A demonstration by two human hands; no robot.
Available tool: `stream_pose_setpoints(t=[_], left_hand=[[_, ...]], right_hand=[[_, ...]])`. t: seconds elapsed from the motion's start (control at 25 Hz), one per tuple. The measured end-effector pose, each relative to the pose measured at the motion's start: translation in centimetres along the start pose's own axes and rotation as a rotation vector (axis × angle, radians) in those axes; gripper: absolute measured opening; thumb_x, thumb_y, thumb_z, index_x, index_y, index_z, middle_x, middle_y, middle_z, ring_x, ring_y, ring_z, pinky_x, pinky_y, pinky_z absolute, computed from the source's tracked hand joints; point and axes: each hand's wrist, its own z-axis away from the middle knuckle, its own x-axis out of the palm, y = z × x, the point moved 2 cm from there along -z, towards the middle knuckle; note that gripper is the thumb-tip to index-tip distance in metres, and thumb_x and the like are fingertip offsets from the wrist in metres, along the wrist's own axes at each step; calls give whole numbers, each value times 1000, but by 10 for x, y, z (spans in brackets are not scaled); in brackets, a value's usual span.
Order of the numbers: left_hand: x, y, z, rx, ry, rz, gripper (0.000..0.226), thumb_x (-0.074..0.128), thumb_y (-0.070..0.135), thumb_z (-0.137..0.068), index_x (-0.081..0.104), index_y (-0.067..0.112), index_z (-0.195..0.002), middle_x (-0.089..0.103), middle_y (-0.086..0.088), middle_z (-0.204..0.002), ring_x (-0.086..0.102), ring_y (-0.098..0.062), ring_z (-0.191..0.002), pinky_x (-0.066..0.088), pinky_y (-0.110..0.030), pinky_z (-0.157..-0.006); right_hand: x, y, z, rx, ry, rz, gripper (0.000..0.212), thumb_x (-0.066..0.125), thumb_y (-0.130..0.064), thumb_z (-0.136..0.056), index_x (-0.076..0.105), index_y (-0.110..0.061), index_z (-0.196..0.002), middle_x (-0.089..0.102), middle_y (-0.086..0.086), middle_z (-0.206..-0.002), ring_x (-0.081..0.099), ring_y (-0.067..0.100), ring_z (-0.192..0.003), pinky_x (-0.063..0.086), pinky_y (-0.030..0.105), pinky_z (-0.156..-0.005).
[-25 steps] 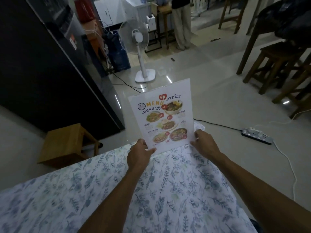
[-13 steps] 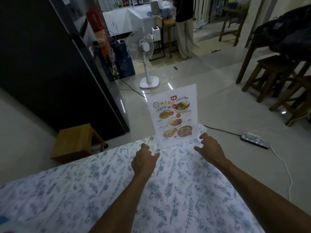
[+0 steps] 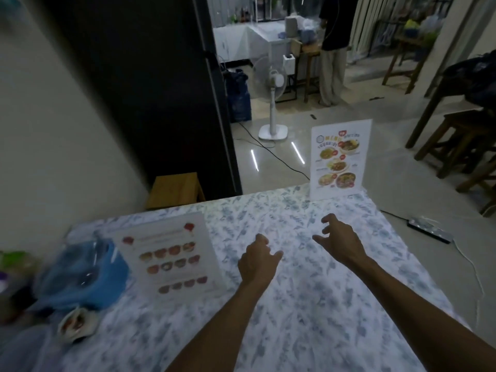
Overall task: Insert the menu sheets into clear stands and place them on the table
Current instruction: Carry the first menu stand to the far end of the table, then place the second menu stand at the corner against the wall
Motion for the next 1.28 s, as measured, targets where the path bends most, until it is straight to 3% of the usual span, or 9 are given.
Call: stream_pose_setpoints(t=[0.36,0.68,0.96,1.08,1.2,1.28], left_hand=[[-79,-170,93,-99,47,-1,46,70,56,-80,58,27,-115,71,9,-113,69,-16,-103,54,-33,-85],[-148,-273,84,-249,165,-3,43,69,53,-82,58,27,-114,72,6,-114,68,-18,-102,52,-33,-82],[-160,-310,33,-338,155,16,52,72,58,-78,57,25,-115,71,5,-113,68,-21,-104,49,-33,-82],[-150,-307,13,-246,47,254,55,85,45,-71,60,22,-115,69,8,-104,69,-18,-99,52,-30,-79],[-155,-295,-8,-110,26,431,41,89,28,-71,70,33,-106,71,22,-93,72,-11,-97,55,-14,-74],[-169,-286,-27,-52,46,430,37,87,24,-74,73,28,-107,71,22,-93,72,-8,-93,51,-6,-66]], right_hand=[[92,-127,133,-149,-184,39,54,72,-42,-84,47,-18,-125,69,7,-110,64,21,-92,52,33,-73],[150,-168,136,-136,-338,168,74,71,-49,-81,40,-14,-139,65,10,-123,64,24,-105,56,40,-83],[183,-175,96,-104,-400,199,75,74,-43,-81,38,-11,-138,67,10,-118,66,24,-101,56,36,-77],[193,-179,77,-180,-458,145,60,72,-34,-85,48,-15,-137,69,8,-118,67,21,-100,57,35,-83],[191,-188,56,-233,-508,98,37,67,-26,-90,64,-16,-125,72,5,-118,70,18,-99,57,30,-87],[180,-201,40,-274,-493,109,34,67,-26,-91,66,-18,-124,73,3,-118,70,15,-99,55,28,-87]])
